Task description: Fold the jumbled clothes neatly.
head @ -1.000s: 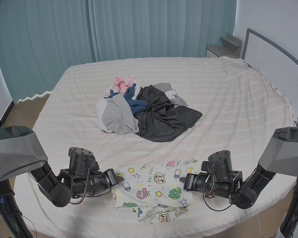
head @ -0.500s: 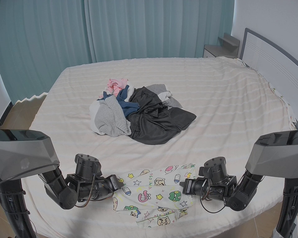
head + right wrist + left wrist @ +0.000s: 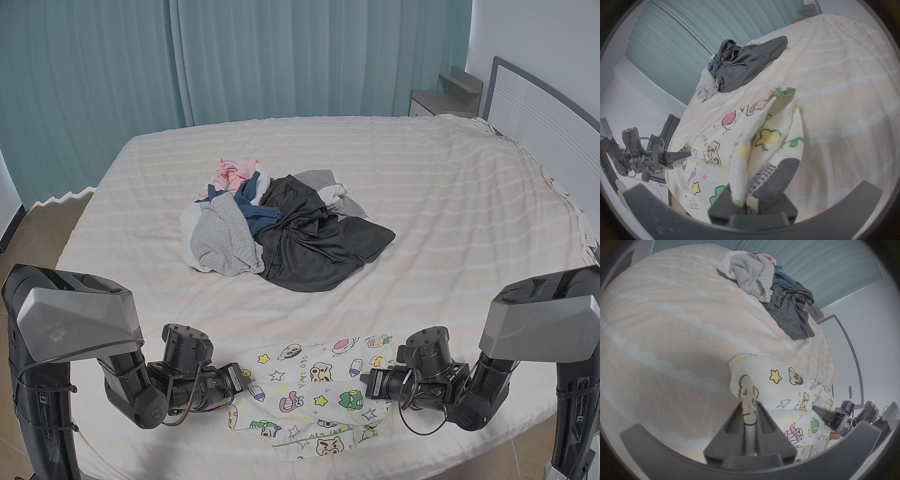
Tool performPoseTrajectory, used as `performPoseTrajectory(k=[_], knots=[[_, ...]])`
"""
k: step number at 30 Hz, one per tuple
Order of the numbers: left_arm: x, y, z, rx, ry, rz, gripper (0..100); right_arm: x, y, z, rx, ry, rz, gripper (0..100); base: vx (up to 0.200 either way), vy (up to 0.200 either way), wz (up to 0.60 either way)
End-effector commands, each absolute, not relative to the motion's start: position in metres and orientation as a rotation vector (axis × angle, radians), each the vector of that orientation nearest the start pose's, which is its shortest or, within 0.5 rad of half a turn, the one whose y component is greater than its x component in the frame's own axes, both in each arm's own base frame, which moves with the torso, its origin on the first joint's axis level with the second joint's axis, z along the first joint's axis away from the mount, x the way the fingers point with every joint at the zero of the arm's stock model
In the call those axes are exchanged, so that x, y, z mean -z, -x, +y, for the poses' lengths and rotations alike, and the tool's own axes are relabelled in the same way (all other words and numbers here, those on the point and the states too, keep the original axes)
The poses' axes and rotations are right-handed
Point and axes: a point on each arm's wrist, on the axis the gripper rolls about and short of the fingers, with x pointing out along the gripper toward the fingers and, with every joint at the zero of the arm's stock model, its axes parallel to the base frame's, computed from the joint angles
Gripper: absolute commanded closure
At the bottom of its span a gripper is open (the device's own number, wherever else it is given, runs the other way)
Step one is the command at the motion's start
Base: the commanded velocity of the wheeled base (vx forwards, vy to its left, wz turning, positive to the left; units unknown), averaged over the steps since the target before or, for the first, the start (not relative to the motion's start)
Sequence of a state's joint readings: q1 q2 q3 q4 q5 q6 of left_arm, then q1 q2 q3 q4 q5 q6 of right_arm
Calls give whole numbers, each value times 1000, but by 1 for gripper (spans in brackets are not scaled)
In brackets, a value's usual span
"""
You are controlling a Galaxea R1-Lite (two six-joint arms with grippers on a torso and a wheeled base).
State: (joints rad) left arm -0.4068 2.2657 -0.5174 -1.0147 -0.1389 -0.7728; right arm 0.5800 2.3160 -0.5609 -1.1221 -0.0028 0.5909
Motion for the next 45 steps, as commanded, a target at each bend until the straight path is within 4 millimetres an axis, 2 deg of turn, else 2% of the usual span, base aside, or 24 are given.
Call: performPoseTrajectory(k=[1,4,5,7,8,13,20,25,26,27,30,31,32,34,35,39,43,44,45], knots=[[27,-284,-126,201,617,905,100,30,-274,179,-349,-368,766,100,0,0,0],[28,-284,-126,200,616,907,100,31,-274,179,-345,-365,771,100,0,0,0],[27,-284,-126,201,617,906,100,31,-274,178,-343,-366,772,0,0,0,0],[27,-284,-126,201,619,905,100,31,-273,178,-342,-365,772,0,0,0,0],[26,-284,-125,200,620,905,0,30,-270,176,-340,-362,777,0,0,0,0],[21,-282,-124,202,624,894,0,27,-267,174,-338,-361,776,0,0,0,0],[-6,-276,-116,217,646,829,0,1,-256,166,-351,-378,732,0,0,0,0],[-47,-258,-98,233,685,720,0,-35,-235,149,-362,-406,665,0,0,0,0],[-51,-256,-96,234,687,710,0,-39,-233,148,-366,-408,656,0,0,0,0],[-66,-248,-91,247,698,665,0,-53,-224,142,-367,-417,614,0,0,0,0],[-91,-226,-83,285,709,592,0,-82,-206,128,-356,-429,515,0,0,0,0],[-93,-224,-82,287,710,586,0,-85,-204,127,-356,-430,507,0,0,0,0],[-105,-211,-79,310,714,544,0,-98,-191,119,-362,-436,459,0,0,0,0],[-119,-197,-75,338,722,489,0,-110,-175,108,-371,-432,414,0,0,0,0],[-120,-196,-74,339,722,483,0,-111,-173,107,-372,-432,411,0,0,0,0],[-142,-156,-59,380,710,355,0,-129,-135,80,-319,-380,295,0,0,0,0],[-150,-119,-45,369,656,245,0,-139,-100,56,-280,-334,177,0,0,0,0],[-150,-118,-45,369,653,241,0,-139,-99,56,-278,-332,174,0,0,0,0],[-151,-102,-38,352,628,205,0,-139,-82,44,-253,-296,144,0,0,0,0]])
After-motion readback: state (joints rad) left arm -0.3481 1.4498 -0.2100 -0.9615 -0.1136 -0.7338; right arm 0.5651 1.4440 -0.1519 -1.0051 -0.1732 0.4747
